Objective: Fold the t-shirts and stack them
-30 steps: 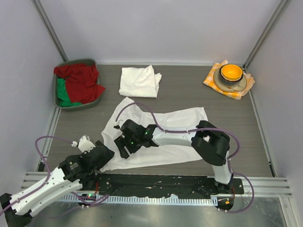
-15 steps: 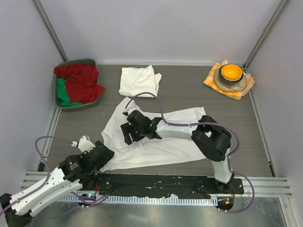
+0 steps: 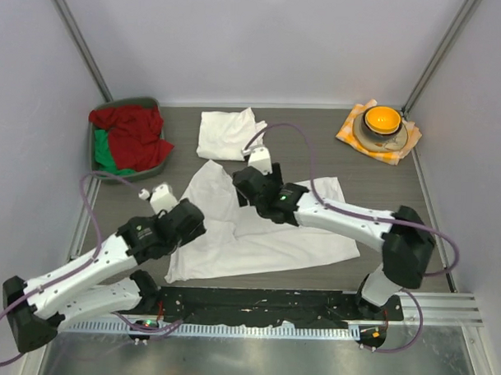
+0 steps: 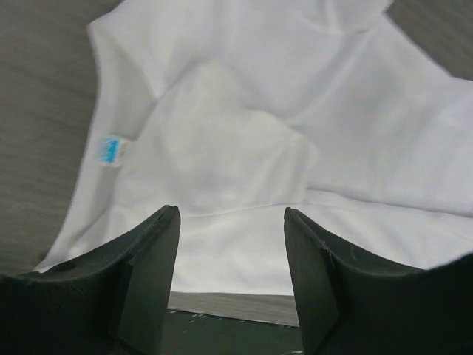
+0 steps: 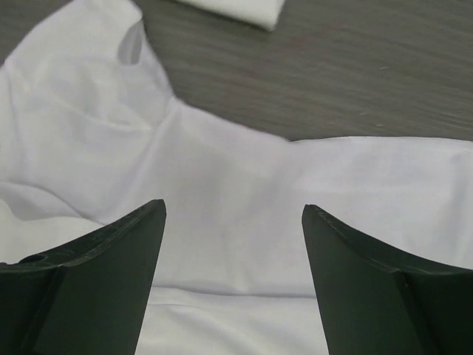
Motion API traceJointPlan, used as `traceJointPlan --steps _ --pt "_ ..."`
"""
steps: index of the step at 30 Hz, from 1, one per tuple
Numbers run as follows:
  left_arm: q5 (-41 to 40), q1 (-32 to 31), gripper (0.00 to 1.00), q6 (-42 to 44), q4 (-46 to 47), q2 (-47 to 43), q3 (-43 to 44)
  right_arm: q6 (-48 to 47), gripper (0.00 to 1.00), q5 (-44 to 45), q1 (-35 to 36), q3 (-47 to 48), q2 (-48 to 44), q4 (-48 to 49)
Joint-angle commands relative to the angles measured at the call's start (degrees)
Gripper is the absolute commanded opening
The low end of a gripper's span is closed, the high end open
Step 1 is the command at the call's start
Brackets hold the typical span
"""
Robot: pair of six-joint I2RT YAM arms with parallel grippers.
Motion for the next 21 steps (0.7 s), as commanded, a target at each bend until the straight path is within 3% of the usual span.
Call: traceJointPlan --steps 1,6,10,21 --pt "3.32 0.0 0.64 12.24 9.83 11.72 10.42 1.35 0.82 11.5 -4.52 -1.08 -10.88 -13.93" --pt "11.85 -0.08 0.64 14.98 18.96 26.82 13.6 8.2 0.85 2.46 -8.57 -10.9 -16.43 -19.14" --pt "18.18 -0.78 0.64 14.11 25.39 32.64 11.49 13.73 0.85 -5.53 -11.65 -19.0 -20.65 -19.85" --pt "18.28 -8.17 0.65 8.92 26.28 33.27 4.73 24.54 0.84 -15.4 -11.92 -35.26 -31.37 -18.01"
